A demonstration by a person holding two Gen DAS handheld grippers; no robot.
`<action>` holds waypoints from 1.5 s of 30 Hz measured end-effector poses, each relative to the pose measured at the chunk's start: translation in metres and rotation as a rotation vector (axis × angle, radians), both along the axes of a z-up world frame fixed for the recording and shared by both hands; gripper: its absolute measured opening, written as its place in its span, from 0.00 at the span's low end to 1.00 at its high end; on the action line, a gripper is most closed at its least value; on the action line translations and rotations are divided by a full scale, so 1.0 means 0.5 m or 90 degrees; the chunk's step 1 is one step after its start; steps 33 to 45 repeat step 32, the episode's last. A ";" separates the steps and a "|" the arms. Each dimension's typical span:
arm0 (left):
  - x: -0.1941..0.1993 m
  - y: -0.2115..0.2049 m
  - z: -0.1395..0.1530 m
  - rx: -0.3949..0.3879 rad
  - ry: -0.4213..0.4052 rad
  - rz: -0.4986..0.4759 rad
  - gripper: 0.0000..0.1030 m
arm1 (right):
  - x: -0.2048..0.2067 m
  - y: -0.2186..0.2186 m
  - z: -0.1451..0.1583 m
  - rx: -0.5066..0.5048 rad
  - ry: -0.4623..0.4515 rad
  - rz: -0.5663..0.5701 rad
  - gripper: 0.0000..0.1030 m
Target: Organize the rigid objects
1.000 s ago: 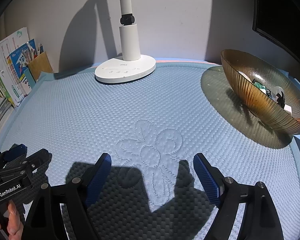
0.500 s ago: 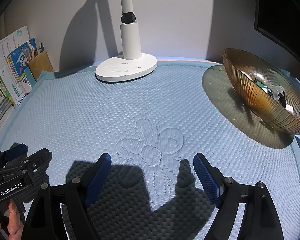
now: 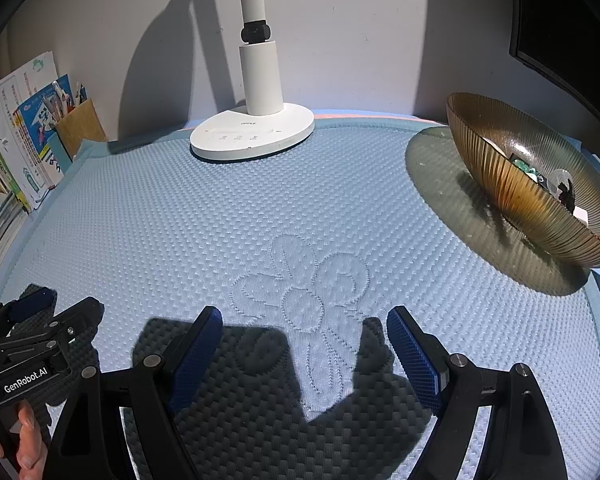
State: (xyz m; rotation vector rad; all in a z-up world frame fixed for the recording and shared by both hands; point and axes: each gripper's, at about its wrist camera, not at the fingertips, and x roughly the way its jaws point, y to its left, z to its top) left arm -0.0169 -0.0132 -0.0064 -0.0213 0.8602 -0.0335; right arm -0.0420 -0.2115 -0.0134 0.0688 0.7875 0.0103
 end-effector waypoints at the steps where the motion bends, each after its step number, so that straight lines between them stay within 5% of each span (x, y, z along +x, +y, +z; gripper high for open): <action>1: 0.001 0.001 0.000 0.000 0.000 -0.002 0.86 | 0.000 -0.001 0.000 0.000 0.000 0.001 0.81; 12: 0.008 -0.002 -0.003 0.011 0.011 -0.012 0.93 | 0.008 -0.003 -0.009 0.006 0.023 0.001 0.83; 15: 0.011 -0.009 -0.006 0.029 0.020 -0.012 0.98 | 0.025 -0.002 -0.022 0.018 0.060 0.026 1.00; 20: 0.014 -0.007 -0.010 0.030 0.031 -0.013 1.00 | 0.028 0.022 -0.032 -0.032 0.078 0.027 1.00; 45: 0.016 -0.004 -0.009 0.023 0.029 -0.020 1.00 | 0.024 0.020 -0.031 -0.038 0.080 0.015 1.00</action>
